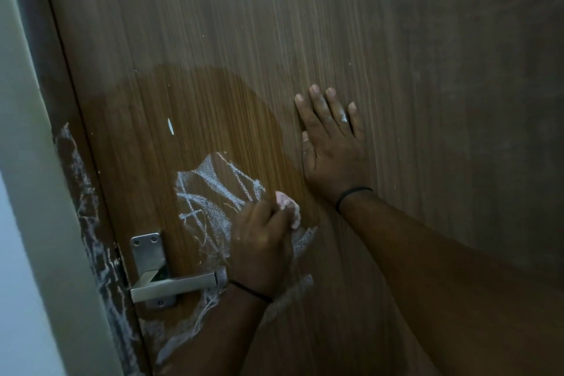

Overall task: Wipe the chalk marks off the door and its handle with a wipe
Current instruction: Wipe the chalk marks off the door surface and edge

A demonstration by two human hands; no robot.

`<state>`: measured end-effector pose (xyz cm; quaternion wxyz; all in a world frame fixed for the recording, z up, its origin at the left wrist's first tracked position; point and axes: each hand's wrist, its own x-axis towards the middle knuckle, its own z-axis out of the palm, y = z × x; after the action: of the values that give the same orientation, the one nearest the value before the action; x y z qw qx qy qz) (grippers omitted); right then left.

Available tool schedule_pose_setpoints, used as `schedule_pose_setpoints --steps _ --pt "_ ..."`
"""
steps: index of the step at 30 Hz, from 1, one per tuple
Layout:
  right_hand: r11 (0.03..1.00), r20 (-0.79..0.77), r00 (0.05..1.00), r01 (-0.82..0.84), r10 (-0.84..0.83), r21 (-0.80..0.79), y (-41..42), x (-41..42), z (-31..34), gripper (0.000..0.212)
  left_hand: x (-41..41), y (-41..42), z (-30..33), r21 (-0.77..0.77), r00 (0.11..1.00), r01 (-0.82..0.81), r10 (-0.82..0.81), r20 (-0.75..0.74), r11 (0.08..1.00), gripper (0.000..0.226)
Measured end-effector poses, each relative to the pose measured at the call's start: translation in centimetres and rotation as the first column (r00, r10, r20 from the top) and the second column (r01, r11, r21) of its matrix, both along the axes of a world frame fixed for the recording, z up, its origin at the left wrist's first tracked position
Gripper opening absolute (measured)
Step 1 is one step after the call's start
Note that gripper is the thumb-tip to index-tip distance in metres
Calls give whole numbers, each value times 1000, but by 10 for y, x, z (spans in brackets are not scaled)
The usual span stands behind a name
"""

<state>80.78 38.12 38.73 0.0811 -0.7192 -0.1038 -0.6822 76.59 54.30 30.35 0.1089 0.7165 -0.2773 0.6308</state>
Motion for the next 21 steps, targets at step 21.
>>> schedule_pose_setpoints --steps 21 --pt "999 -25 999 -30 30 15 2 -8 0 54 3 -19 -16 -165 998 56 -58 -8 985 19"
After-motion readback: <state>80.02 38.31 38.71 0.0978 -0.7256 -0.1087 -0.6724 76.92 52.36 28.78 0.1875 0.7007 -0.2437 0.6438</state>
